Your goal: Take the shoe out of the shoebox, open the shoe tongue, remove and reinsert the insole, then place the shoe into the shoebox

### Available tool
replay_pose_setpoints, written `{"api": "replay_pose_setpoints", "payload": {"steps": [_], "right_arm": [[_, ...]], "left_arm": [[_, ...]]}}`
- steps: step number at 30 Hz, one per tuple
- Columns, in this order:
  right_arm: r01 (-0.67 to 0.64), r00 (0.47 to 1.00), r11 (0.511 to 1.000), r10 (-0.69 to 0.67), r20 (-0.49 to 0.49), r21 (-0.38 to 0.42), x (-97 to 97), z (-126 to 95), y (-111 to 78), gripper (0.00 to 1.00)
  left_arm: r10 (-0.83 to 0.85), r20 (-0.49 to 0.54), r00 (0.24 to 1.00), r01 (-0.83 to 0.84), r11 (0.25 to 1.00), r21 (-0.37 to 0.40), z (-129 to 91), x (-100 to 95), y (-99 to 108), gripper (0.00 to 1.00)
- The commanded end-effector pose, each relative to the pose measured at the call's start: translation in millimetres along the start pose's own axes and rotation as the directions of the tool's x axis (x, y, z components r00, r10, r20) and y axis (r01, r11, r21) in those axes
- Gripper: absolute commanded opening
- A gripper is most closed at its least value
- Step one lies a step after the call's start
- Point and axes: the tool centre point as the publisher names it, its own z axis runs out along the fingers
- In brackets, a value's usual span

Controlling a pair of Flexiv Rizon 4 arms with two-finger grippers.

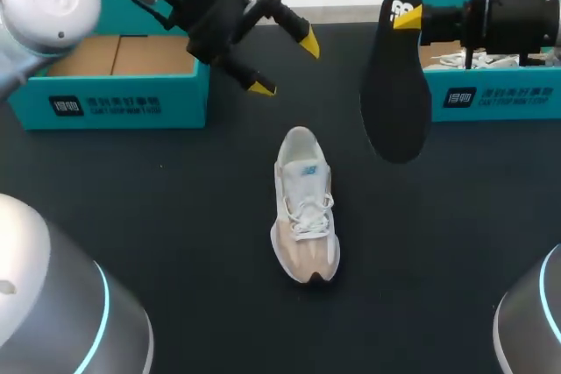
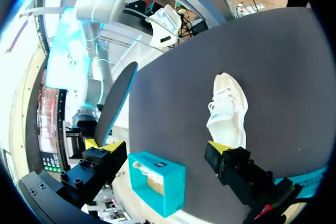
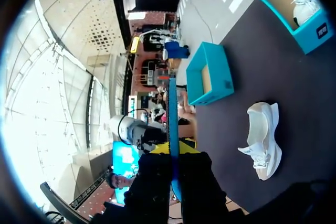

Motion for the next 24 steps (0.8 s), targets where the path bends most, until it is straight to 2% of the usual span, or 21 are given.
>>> {"api": "replay_pose_setpoints", "payload": {"steps": [1, 7, 13, 17, 19, 21, 24], "right_arm": [[-0.045, 0.999, 0.999, 0.045, -0.005, 0.017, -1.7, 17.8, 17.3, 0.00], [-0.119, 0.993, 0.993, 0.119, 0.001, 0.020, -7.1, 22.1, 16.9, 0.00], [-0.192, 0.981, 0.981, 0.192, 0.001, 0.024, -21.0, 29.8, 12.6, 0.00], [-0.204, 0.979, 0.979, 0.204, 0.005, 0.019, -25.6, 35.4, 12.4, 0.00], [-0.205, 0.979, 0.979, 0.205, 0.002, 0.015, -26.3, 39.2, 12.8, 0.00], [-0.205, 0.979, 0.979, 0.205, 0.003, 0.014, -26.0, 42.5, 13.1, 0.00], [-0.199, 0.980, 0.980, 0.199, -0.009, 0.011, -24.5, 45.8, 13.8, 0.00]], "left_arm": [[-0.022, 0.232, 0.972, 0.034, 0.998, -0.048, -10.2, 0.1, -6.9, 1.00], [-0.045, 0.223, 0.974, 0.054, 0.998, -0.037, -12.7, -4.2, -7.2, 1.00], [-0.045, 0.223, 0.974, 0.054, 0.998, -0.037, -12.7, -4.2, -7.2, 1.00], [-0.045, 0.223, 0.974, 0.054, 0.998, -0.037, -12.7, -4.2, -7.2, 1.00], [0.041, 0.318, 0.947, 0.004, 0.990, -0.142, -1.7, 0.5, -1.5, 1.00], [0.041, 0.403, 0.914, 0.024, 0.988, -0.155, 2.8, 1.6, -0.6, 1.00], [0.105, 0.472, 0.876, -0.011, 0.980, -0.197, 7.3, 4.5, -2.0, 1.00]]}}
